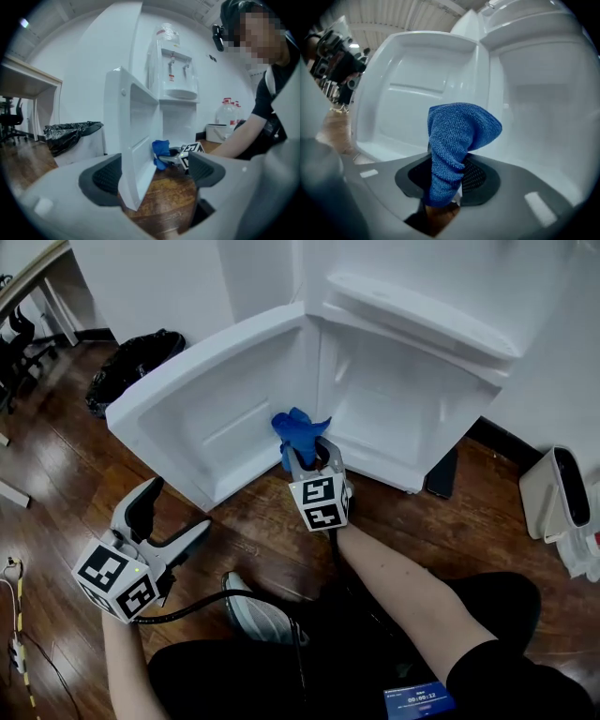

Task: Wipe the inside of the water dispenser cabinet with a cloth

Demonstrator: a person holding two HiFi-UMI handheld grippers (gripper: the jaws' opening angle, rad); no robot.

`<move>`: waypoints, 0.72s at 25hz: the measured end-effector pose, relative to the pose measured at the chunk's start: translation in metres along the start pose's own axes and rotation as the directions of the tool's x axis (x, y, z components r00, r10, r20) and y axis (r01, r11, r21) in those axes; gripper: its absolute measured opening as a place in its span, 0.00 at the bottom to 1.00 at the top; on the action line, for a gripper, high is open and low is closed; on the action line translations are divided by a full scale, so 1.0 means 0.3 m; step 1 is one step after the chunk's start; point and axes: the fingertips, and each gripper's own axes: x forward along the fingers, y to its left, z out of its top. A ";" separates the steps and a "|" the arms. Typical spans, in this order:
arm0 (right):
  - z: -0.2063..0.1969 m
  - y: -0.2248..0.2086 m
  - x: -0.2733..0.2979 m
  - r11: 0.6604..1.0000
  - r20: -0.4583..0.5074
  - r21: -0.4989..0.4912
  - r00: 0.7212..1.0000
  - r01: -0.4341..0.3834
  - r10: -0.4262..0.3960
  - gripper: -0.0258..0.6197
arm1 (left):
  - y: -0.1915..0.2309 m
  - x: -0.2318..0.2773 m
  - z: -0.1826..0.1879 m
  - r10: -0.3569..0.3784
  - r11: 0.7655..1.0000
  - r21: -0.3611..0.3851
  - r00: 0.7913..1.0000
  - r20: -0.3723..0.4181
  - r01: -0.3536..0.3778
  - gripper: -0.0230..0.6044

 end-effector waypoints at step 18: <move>0.538 -0.295 -0.138 0.913 0.063 0.406 0.998 -0.040 0.016 0.26 | -0.010 -0.007 -0.052 -0.041 0.998 0.053 0.998 -0.038 0.043 0.74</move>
